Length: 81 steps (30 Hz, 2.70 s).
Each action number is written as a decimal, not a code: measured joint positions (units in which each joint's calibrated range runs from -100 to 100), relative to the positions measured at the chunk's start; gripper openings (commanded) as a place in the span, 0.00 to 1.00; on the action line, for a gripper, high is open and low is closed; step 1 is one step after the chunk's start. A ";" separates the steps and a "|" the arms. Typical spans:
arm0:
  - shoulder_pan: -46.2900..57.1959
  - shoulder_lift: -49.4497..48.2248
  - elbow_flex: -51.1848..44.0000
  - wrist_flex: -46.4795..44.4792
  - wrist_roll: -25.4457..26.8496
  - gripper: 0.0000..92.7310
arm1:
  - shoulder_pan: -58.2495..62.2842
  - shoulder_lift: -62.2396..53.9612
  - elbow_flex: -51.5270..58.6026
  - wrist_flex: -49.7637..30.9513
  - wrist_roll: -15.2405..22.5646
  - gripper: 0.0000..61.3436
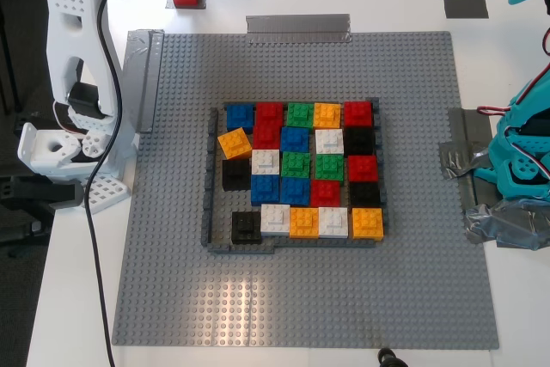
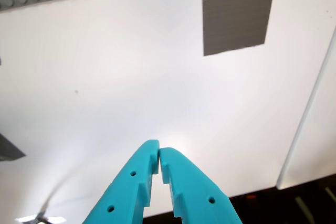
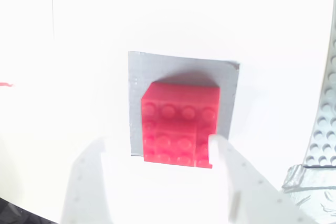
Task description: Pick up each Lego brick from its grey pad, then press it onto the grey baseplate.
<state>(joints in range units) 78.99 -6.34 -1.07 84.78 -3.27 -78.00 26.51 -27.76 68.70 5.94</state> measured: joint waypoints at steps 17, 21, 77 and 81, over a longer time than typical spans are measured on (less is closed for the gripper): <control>0.00 0.00 0.00 0.00 0.00 0.00 | -0.55 1.64 -2.51 0.00 -0.39 0.30; 0.00 0.00 0.00 0.00 0.00 0.00 | -0.82 1.64 -2.61 0.00 -0.20 0.26; 1.78 0.00 2.54 0.00 0.00 0.00 | 24.82 -43.09 22.63 26.31 -12.41 0.00; 1.63 0.00 2.54 0.00 0.00 0.00 | 32.55 -49.83 27.47 27.59 -12.22 0.00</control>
<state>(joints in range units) 80.61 -6.34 1.46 84.78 -3.27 -45.45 -23.32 -0.29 96.30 -6.28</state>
